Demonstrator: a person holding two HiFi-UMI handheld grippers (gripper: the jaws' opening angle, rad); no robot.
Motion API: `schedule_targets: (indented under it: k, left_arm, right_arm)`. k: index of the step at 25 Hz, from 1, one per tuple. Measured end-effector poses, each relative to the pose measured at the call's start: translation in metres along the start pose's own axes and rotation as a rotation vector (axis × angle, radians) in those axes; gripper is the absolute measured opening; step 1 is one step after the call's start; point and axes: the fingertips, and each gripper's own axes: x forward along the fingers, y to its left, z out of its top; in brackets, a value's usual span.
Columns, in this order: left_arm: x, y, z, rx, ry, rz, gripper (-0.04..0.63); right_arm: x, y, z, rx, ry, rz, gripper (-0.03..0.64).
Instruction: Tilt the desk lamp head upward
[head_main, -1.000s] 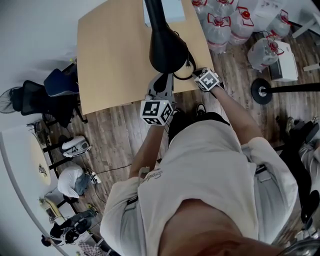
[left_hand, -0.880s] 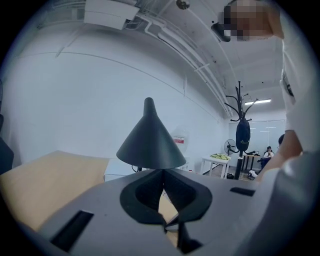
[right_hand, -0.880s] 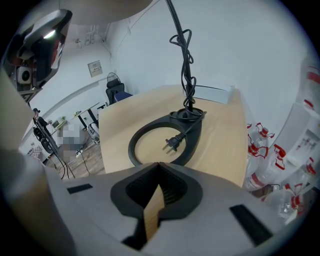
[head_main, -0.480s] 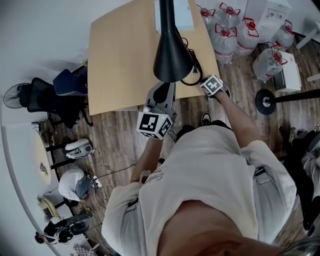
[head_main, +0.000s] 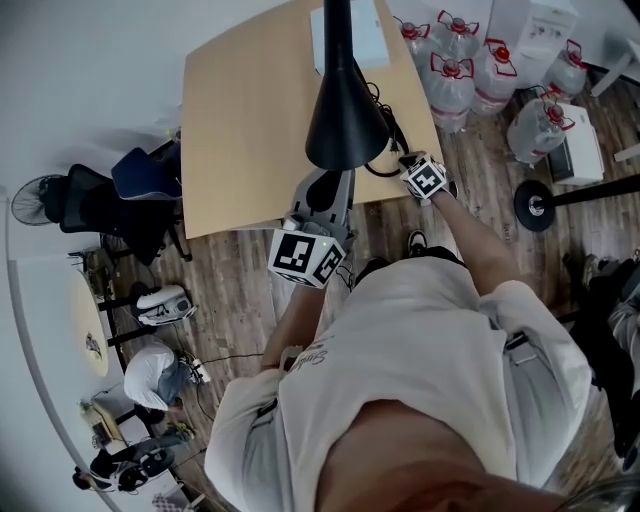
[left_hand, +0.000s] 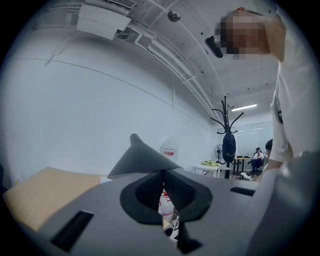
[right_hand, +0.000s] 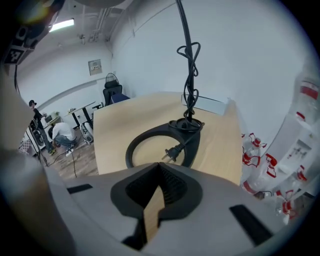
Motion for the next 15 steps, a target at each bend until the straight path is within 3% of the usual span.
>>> schedule_targets:
  k: [8, 15]
  left_arm:
    - [0.005, -0.002, 0.032, 0.000, -0.049, -0.022, 0.015]
    - [0.010, -0.013, 0.069, 0.087, -0.069, -0.026, 0.015]
  right_arm:
    - [0.003, -0.006, -0.006, 0.019, 0.019, 0.005, -0.006]
    - [0.001, -0.006, -0.008, 0.060, 0.038, 0.065, -0.005]
